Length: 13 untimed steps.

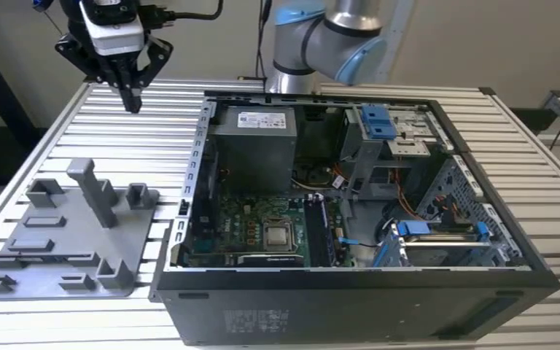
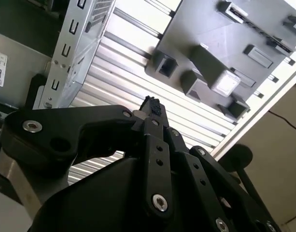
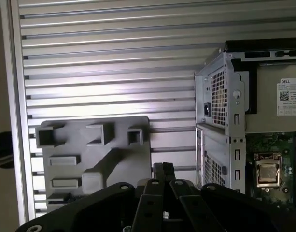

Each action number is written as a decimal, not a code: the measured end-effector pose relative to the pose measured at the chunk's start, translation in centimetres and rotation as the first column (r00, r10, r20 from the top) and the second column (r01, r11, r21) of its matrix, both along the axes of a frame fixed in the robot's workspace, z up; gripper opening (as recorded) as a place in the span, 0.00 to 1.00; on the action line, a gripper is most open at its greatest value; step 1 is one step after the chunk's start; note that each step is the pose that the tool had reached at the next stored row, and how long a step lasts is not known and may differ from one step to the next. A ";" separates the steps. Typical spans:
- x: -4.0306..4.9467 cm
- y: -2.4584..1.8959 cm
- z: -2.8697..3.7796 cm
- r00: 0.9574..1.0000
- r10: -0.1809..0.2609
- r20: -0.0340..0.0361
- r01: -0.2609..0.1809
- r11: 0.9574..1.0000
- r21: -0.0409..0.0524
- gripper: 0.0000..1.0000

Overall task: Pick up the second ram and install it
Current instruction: 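Reach for the second ram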

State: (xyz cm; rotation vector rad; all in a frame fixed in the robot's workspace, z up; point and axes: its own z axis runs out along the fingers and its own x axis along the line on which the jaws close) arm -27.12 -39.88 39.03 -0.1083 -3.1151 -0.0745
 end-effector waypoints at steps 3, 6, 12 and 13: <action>-1.22 0.00 -0.01 1.000 0.000 0.000 0.000 1.000 0.000 0.11; -2.57 0.00 -0.01 1.000 0.000 0.000 0.000 1.000 0.000 0.11; -5.05 0.00 -0.03 1.000 0.001 0.000 -0.001 1.000 0.000 0.11; -5.45 0.00 -0.04 1.000 0.001 0.000 -0.001 1.000 0.000 0.11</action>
